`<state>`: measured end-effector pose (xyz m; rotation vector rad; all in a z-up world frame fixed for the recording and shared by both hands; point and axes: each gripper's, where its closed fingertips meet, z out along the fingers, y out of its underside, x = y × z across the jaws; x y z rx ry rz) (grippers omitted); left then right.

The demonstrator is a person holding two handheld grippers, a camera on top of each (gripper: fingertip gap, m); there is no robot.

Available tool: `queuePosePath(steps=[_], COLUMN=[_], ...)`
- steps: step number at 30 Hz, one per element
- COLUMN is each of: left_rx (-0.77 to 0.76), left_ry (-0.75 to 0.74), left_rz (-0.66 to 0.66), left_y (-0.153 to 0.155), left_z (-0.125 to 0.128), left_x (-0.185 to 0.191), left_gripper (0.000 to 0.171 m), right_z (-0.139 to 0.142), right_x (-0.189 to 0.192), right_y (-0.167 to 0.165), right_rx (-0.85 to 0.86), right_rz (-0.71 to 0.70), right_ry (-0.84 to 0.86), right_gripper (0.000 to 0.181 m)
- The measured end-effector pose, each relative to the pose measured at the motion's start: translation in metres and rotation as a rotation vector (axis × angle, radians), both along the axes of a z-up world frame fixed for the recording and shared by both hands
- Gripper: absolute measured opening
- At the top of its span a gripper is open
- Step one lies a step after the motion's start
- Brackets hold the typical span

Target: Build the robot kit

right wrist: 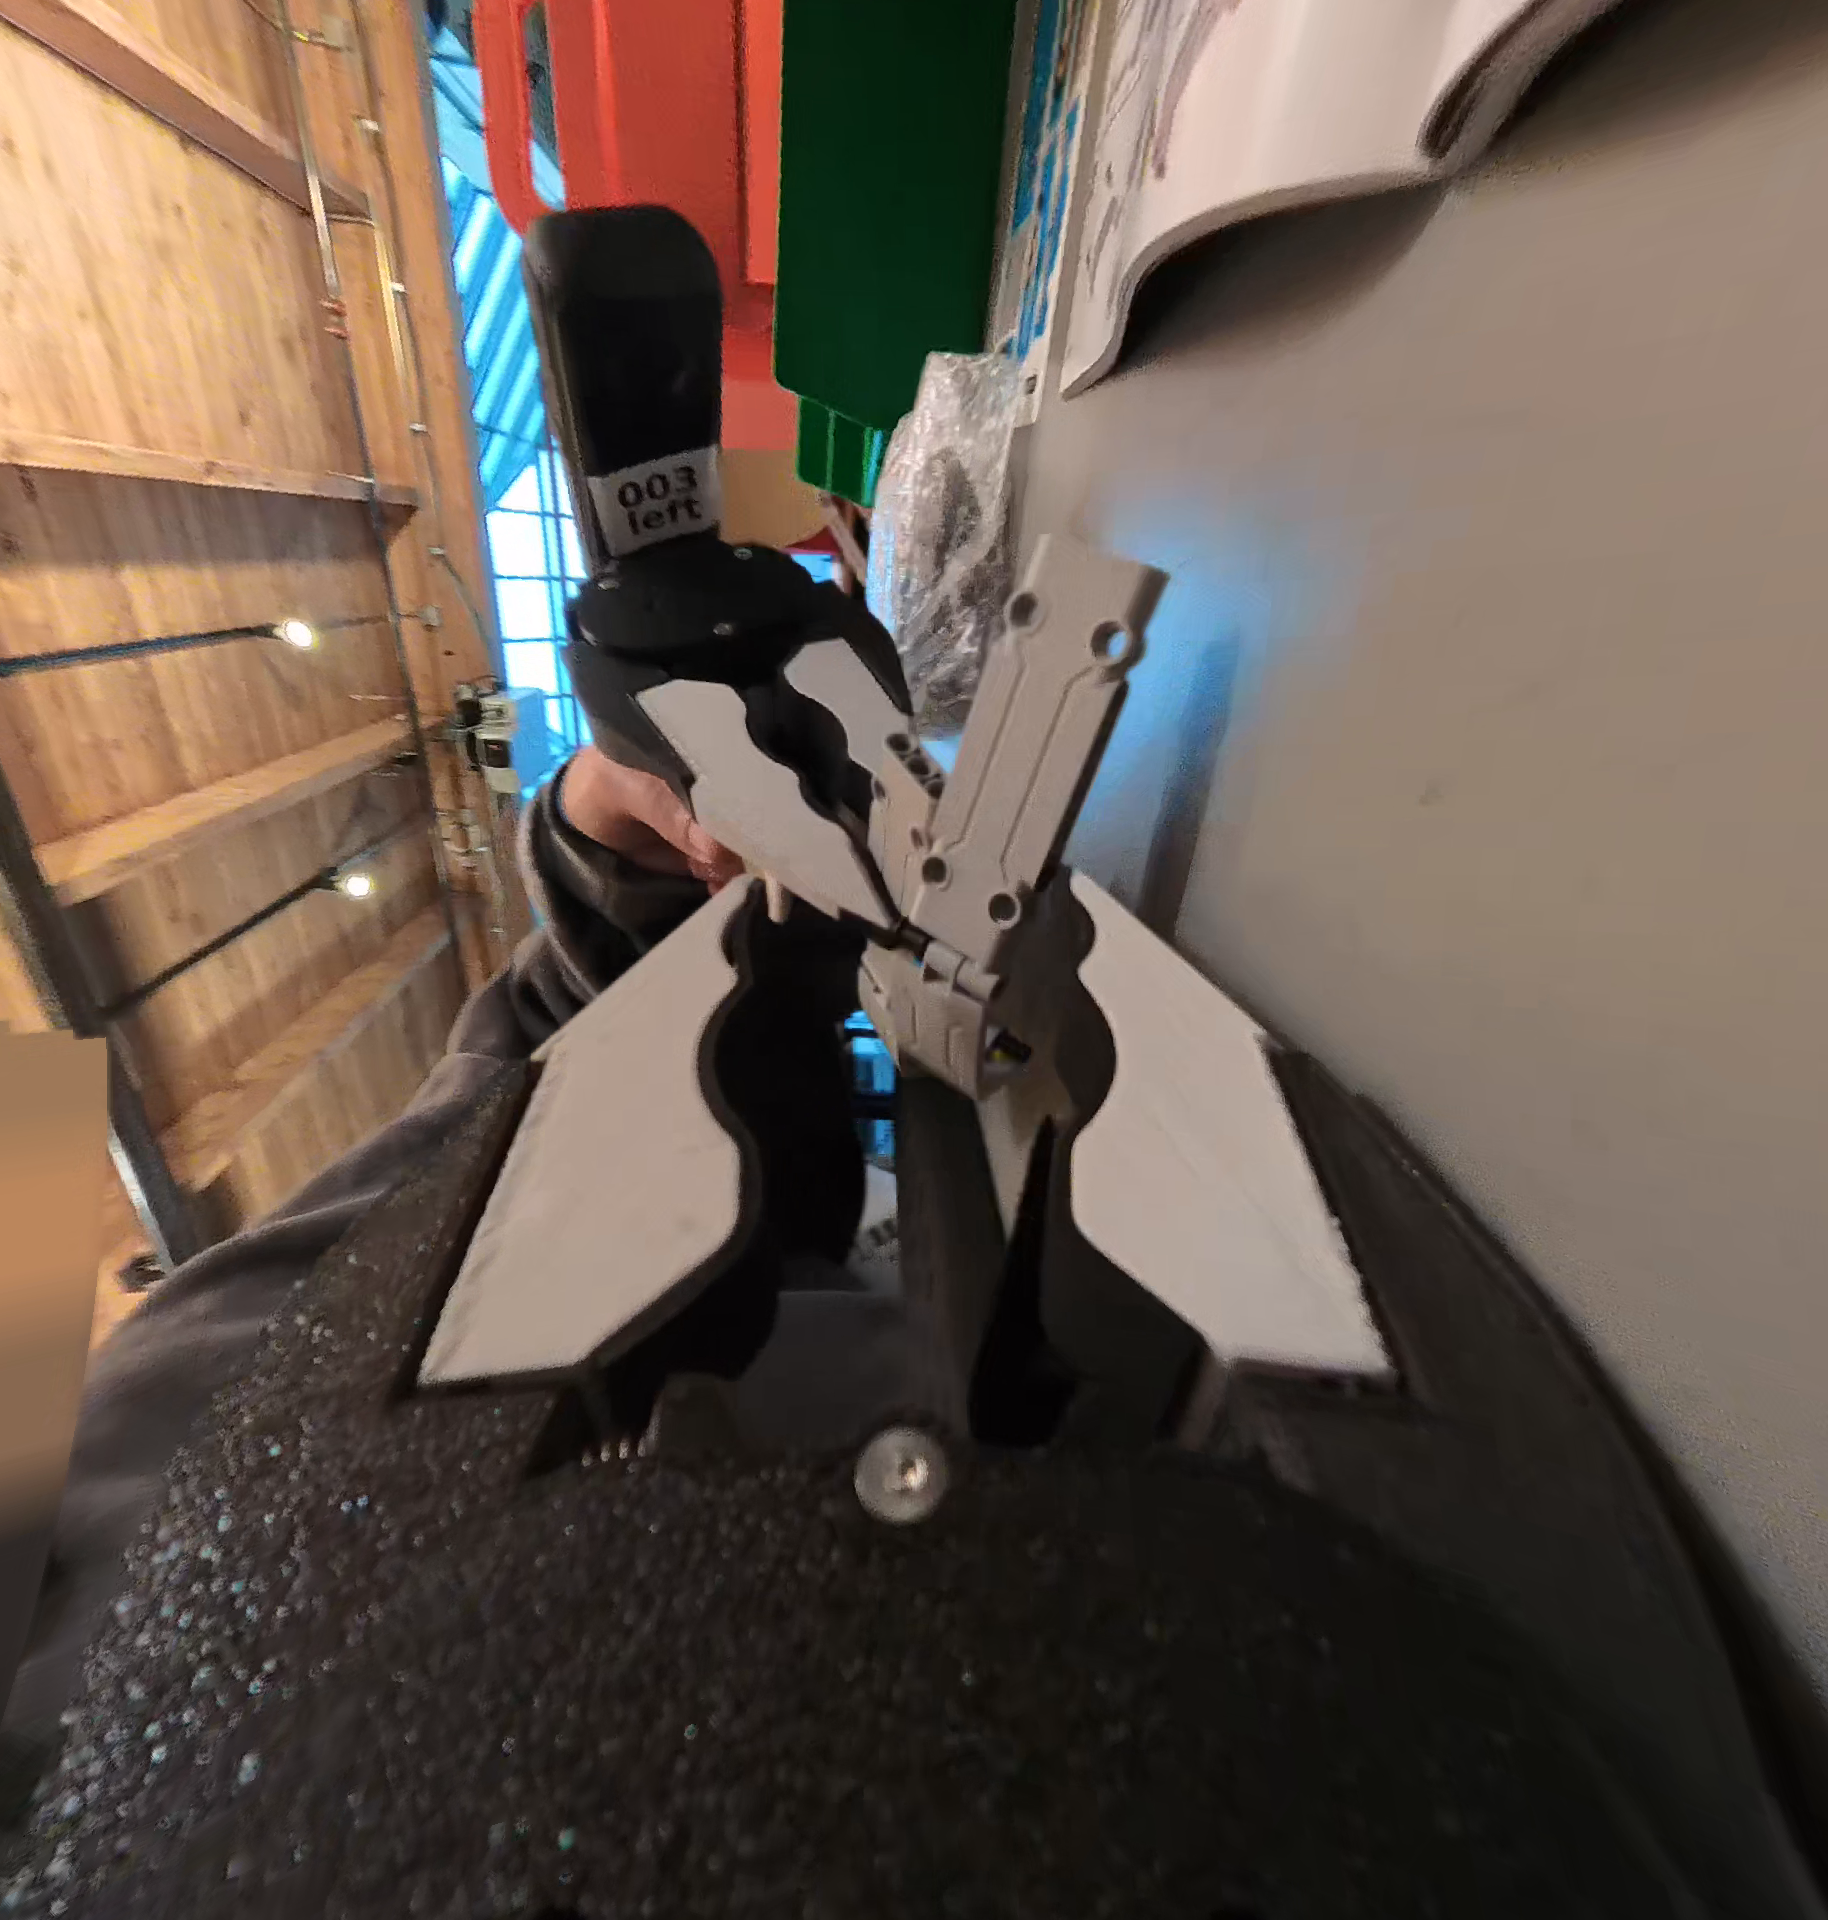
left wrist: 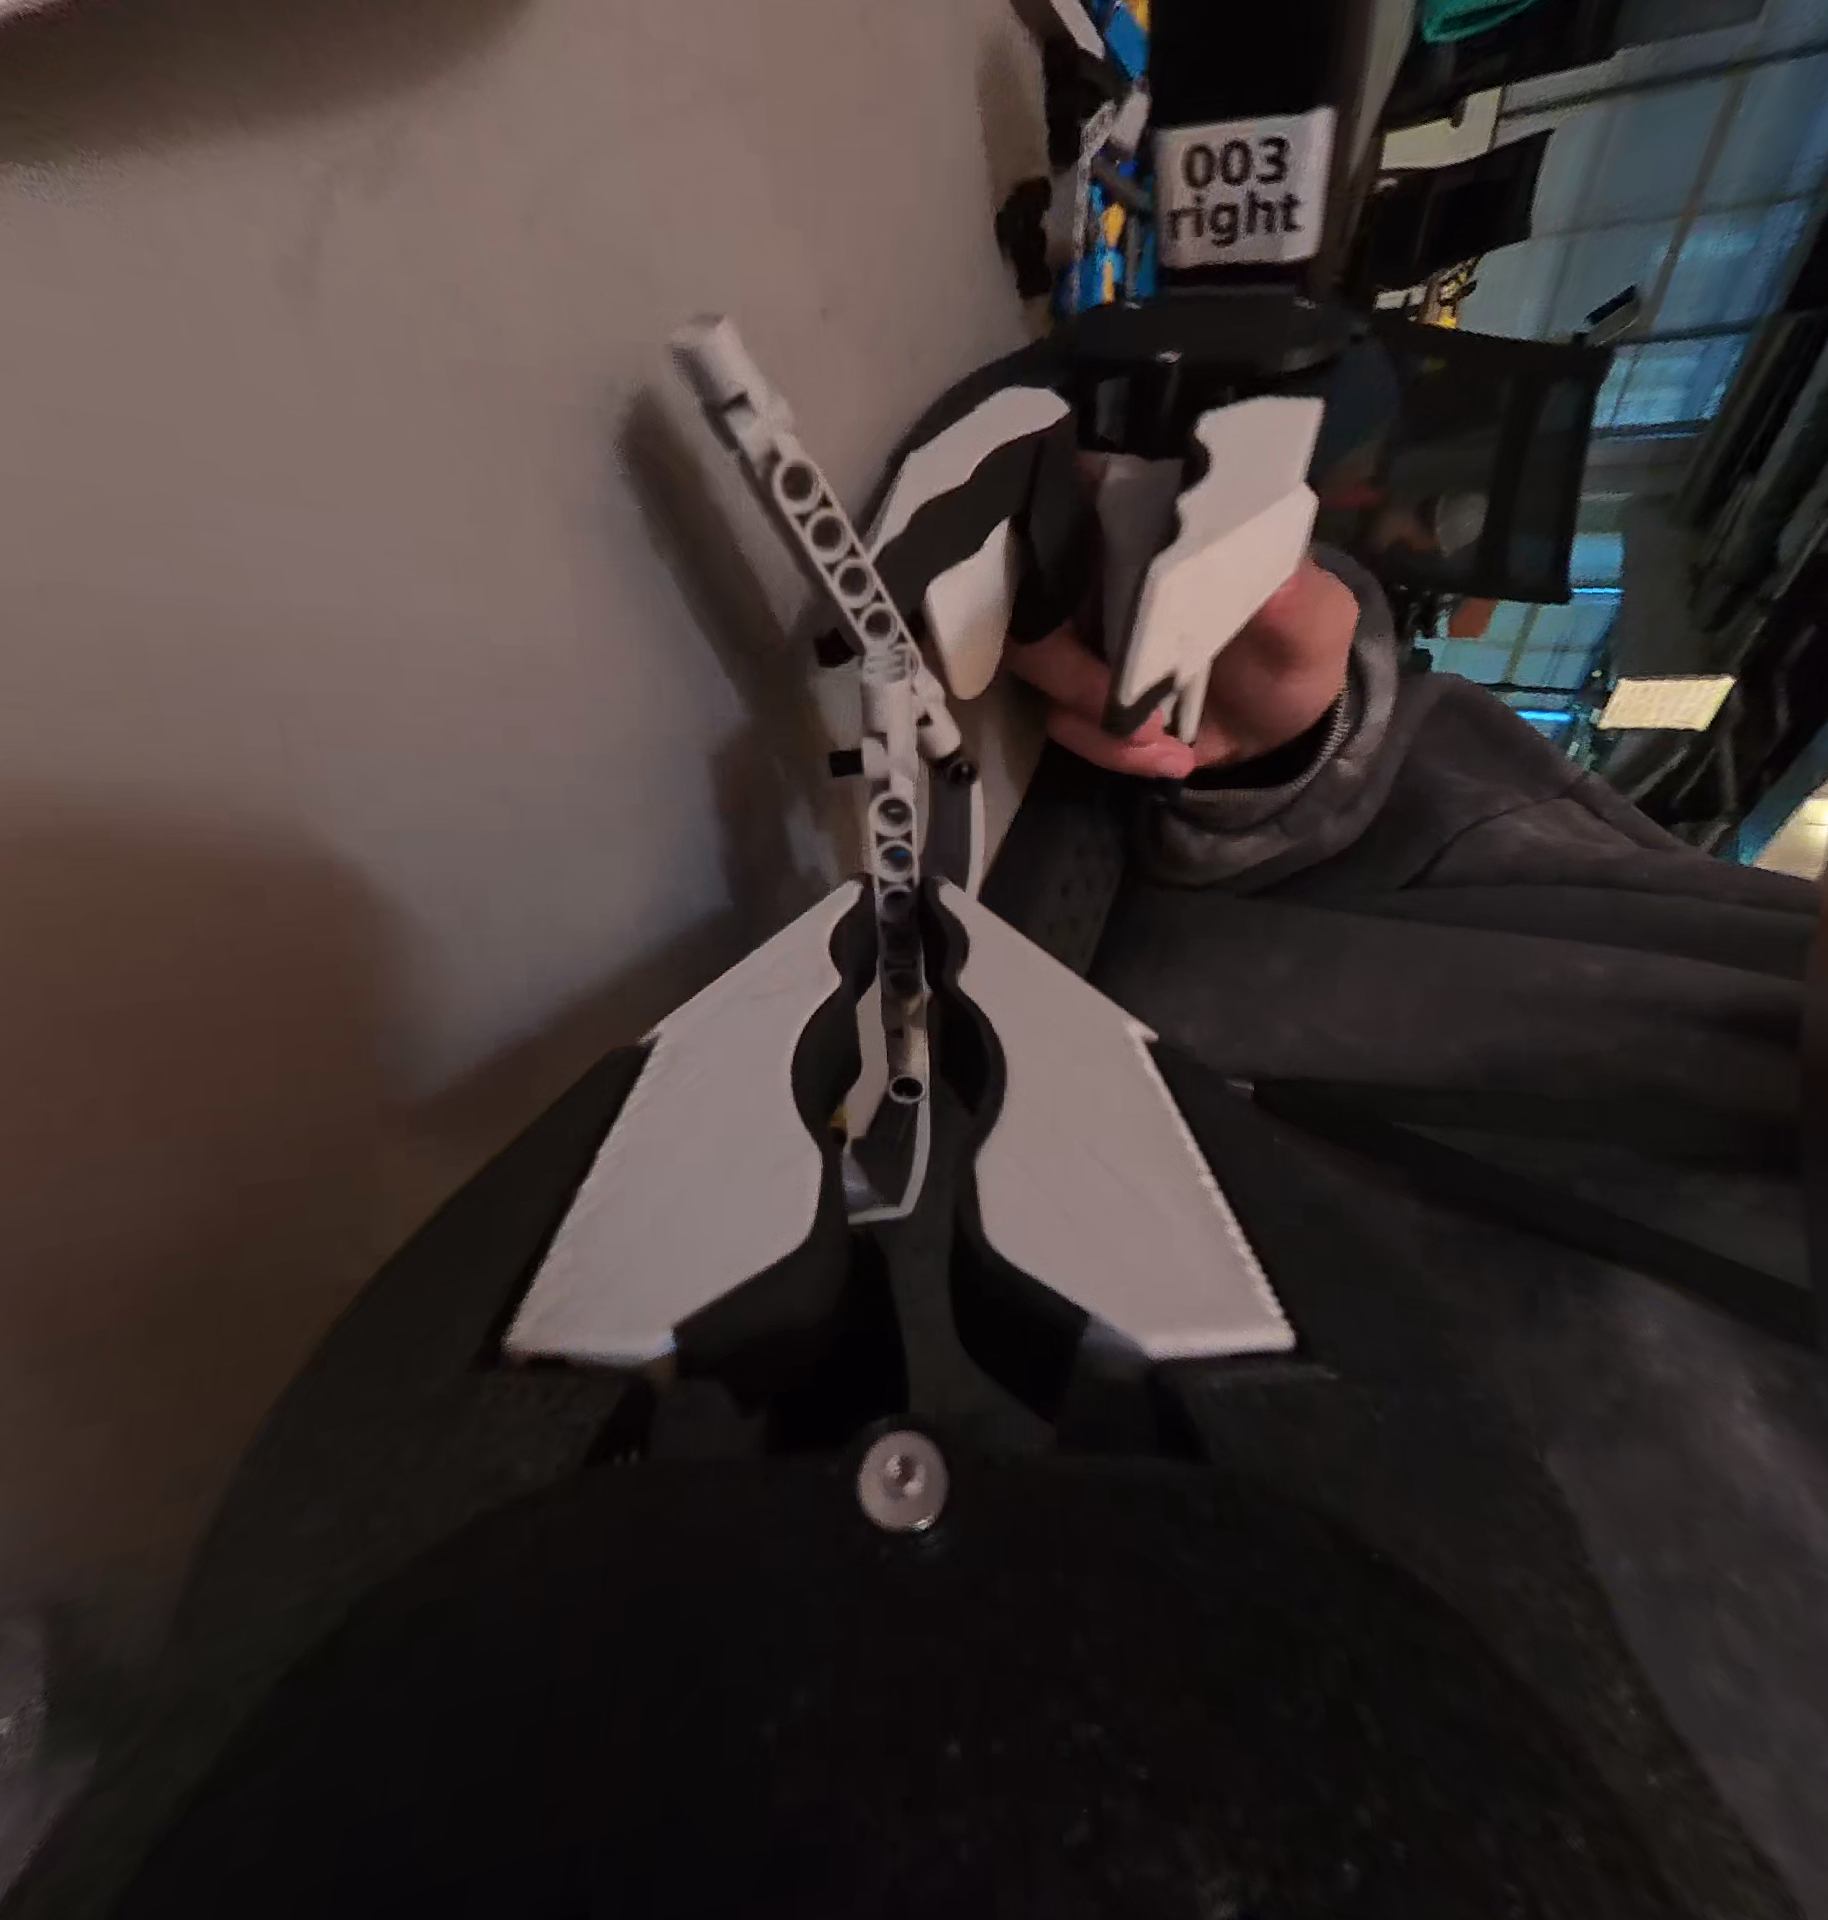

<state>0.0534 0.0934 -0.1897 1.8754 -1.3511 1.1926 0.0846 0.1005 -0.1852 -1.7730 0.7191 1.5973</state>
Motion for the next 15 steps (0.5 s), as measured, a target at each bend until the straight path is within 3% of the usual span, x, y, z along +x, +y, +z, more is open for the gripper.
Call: queuePosePath(steps=[3, 5, 7, 11, 15], left_rx=[-0.043, -0.041, -0.041, -0.018, 0.088], left_ry=[-0.048, -0.088, -0.118, -0.153, -0.173], left_rz=[0.03, 0.029, 0.05, 0.077, 0.072], left_y=[-0.003, -0.004, -0.005, -0.007, -0.003], left_z=[0.011, 0.015, 0.019, 0.02, 0.019], left_x=[-0.003, -0.008, -0.011, -0.018, -0.032], left_gripper=[0.005, 0.005, 0.005, 0.005, 0.006], right_z=[0.009, 0.034, 0.048, 0.043, 0.027], right_x=[-0.008, -0.007, -0.009, -0.01, -0.005], right_y=[0.0, 0.002, -0.002, -0.007, -0.019], right_rx=[0.049, 0.168, 0.235, 0.221, 0.16], right_rz=[0.034, 0.011, 0.036, 0.054, 0.104], right_ry=[0.023, 0.107, 0.145, 0.05, -0.223], right_gripper=[0.02, 0.006, 0.003, 0.0, 0.0])
